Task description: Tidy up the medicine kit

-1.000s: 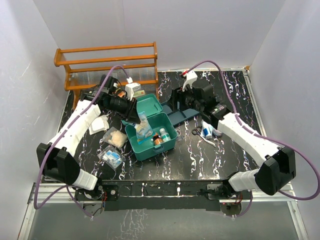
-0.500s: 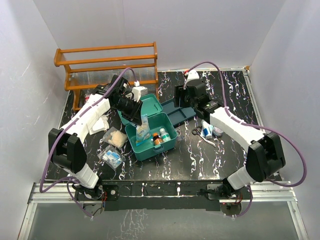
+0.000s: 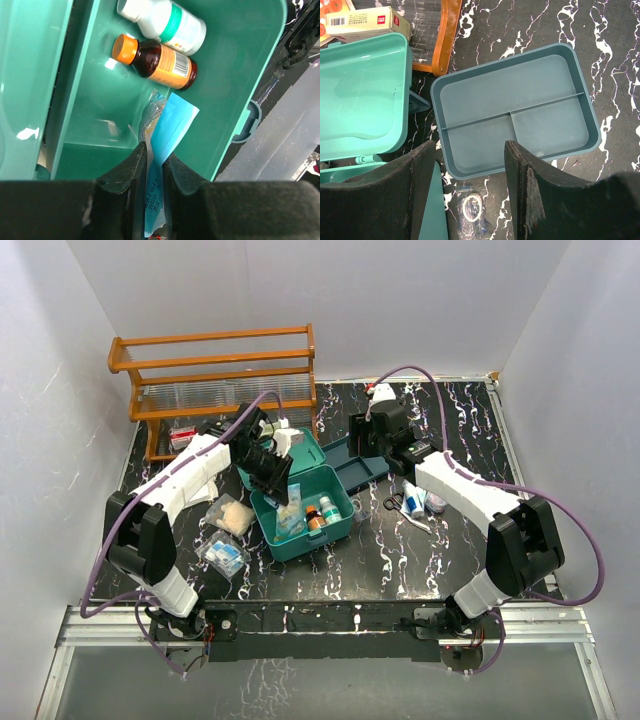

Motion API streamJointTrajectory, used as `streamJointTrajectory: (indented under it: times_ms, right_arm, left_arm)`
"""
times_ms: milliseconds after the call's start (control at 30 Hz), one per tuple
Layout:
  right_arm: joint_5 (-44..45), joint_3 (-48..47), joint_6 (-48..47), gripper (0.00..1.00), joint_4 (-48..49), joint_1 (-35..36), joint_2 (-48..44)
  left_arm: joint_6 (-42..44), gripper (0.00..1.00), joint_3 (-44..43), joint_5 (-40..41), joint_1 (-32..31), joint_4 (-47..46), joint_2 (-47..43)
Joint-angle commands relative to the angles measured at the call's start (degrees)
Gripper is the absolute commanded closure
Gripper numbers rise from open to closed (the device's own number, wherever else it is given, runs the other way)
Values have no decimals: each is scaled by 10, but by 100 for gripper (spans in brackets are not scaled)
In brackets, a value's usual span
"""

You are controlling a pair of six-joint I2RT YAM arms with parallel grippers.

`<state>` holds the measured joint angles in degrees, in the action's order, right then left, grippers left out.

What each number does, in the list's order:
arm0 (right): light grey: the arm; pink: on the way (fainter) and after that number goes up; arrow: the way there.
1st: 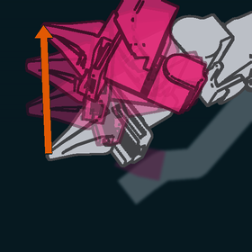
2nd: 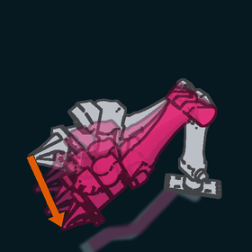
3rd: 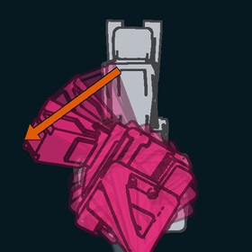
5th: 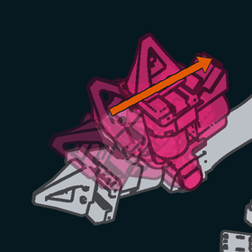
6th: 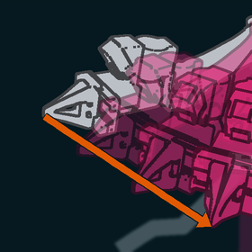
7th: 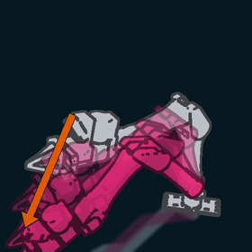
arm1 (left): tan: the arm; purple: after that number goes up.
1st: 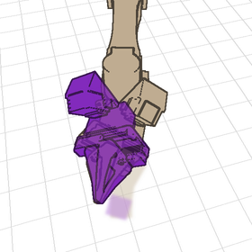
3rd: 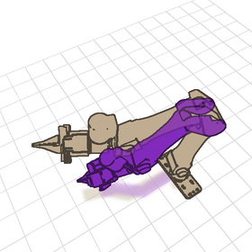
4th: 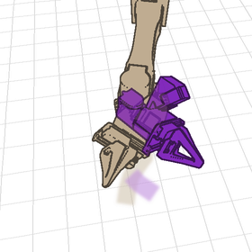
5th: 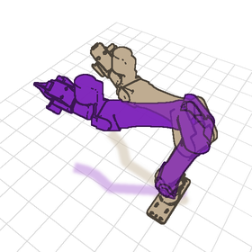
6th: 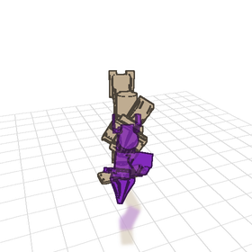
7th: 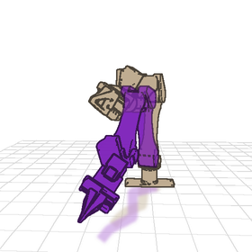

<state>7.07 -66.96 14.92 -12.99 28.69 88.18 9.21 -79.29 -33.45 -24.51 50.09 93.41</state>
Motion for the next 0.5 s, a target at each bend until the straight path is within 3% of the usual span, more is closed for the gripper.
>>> streamJointTrajectory:
  times_ms: [0,267,467]
  right_arm:
    - [-4,1,-2,45,28,-4,-28]
    - [-18,19,3,45,32,-4,-46]
    - [-23,26,5,45,33,-4,-55]
  left_arm:
    - [-7,85,25,-5,-3,5,-4]
    - [-21,76,42,4,-18,12,6]
    - [-30,58,23,39,-20,27,5]
